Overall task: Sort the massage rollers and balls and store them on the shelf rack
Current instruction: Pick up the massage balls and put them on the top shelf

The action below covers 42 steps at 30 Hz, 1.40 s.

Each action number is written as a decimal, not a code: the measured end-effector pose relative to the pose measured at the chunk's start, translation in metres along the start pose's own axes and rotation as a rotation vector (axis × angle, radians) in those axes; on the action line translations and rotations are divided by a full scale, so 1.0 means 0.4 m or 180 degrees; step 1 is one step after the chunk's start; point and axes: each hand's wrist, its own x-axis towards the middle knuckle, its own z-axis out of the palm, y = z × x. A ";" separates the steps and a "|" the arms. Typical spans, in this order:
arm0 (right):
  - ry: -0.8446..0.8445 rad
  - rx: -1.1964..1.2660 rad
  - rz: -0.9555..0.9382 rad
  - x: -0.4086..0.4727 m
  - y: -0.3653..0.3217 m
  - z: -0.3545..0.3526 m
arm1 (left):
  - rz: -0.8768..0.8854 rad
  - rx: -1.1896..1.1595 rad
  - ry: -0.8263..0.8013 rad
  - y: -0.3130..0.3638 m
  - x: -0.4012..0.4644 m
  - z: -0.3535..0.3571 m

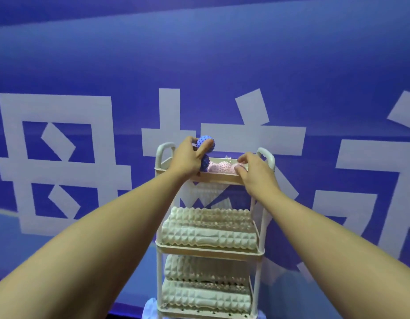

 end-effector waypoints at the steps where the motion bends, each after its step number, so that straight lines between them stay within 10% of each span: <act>1: 0.0017 0.0021 0.0013 0.004 0.008 0.005 | -0.0016 -0.0071 0.0004 -0.001 0.010 0.008; 11: -0.0627 0.1130 -0.0561 0.059 -0.060 -0.012 | -0.0174 -0.0519 -0.0622 -0.009 0.023 0.048; 16: -0.0047 0.1290 -0.0301 0.108 -0.041 0.002 | -0.0050 -0.0226 -0.0438 -0.020 0.053 0.039; 23: 0.0195 -0.0491 -0.0201 0.113 0.035 0.021 | 0.0097 0.1340 0.0561 -0.117 0.082 -0.034; 29: 0.0045 0.0203 -0.0732 0.072 0.022 0.036 | 0.0445 0.1490 0.0406 -0.138 0.057 -0.054; 42: -0.0442 -0.1164 -0.0406 0.082 0.037 0.026 | 0.0165 0.2040 -0.0845 -0.111 0.048 -0.102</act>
